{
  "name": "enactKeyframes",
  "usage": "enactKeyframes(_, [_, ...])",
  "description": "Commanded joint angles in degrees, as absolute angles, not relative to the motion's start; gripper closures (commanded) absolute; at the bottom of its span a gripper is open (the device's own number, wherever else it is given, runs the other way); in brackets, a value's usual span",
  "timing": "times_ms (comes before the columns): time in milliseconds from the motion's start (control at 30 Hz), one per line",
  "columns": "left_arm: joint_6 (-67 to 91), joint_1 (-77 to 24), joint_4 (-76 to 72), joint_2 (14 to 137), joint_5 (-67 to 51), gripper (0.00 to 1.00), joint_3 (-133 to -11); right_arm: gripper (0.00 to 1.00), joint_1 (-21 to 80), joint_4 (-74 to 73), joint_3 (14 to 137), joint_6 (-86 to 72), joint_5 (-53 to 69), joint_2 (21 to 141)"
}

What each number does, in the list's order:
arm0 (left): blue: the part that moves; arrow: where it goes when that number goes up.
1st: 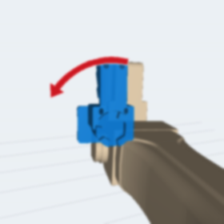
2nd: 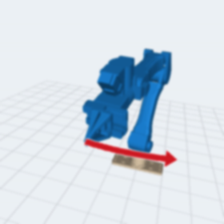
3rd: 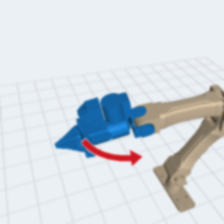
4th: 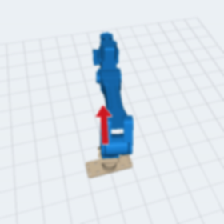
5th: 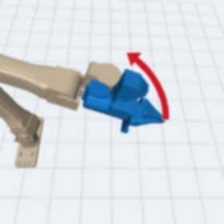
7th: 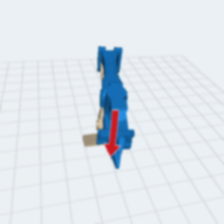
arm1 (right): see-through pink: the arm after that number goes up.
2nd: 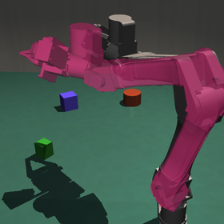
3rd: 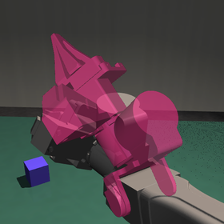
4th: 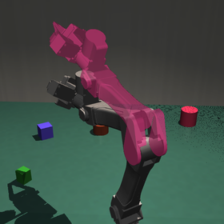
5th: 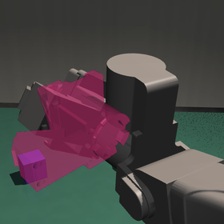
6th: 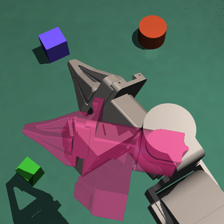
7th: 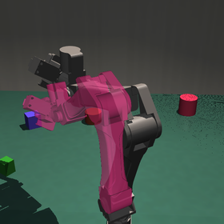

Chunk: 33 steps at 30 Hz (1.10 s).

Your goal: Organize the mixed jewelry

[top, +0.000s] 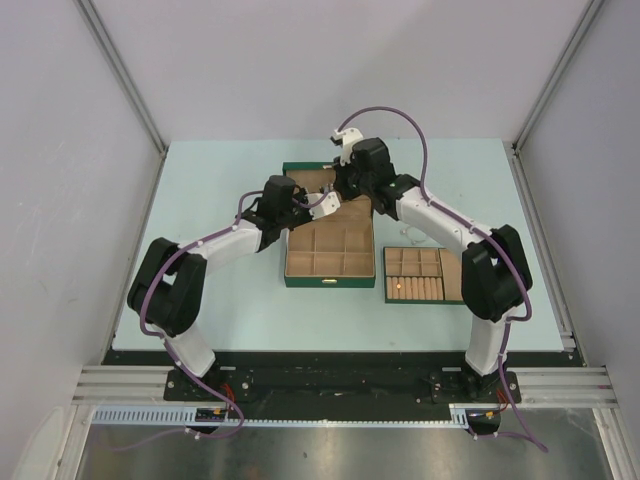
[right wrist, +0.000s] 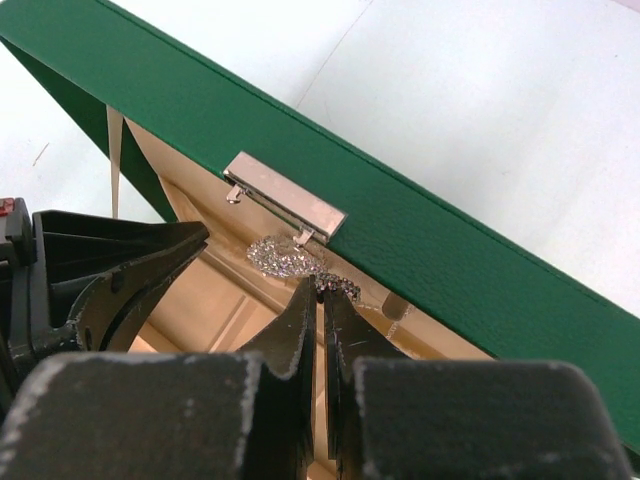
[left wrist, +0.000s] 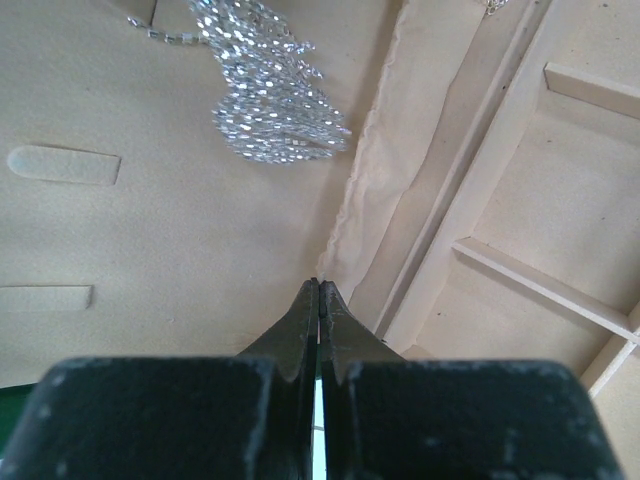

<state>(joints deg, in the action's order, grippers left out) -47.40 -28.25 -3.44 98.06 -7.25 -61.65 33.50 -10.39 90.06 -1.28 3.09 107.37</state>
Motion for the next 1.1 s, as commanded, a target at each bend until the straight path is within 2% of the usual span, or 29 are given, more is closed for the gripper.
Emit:
enactKeyframes(0, [-44.91,-30.23,-1.41,96.24,-12.92,1.00,-63.54,1.00,33.93,-7.38,89.04,-0.44,1.49,107.67])
enactKeyframes(833, [-44.83,-30.32,-1.06,96.42,-13.01,1.00,-64.07,1.00,35.68,-6.59,86.40,1.14,-1.67,108.46])
enactKeyframes(1067, [-44.83,-30.32,-0.97,96.33,-13.01,1.00,-64.07,0.89,35.77,-6.77,86.22,1.49,-2.29,108.46])
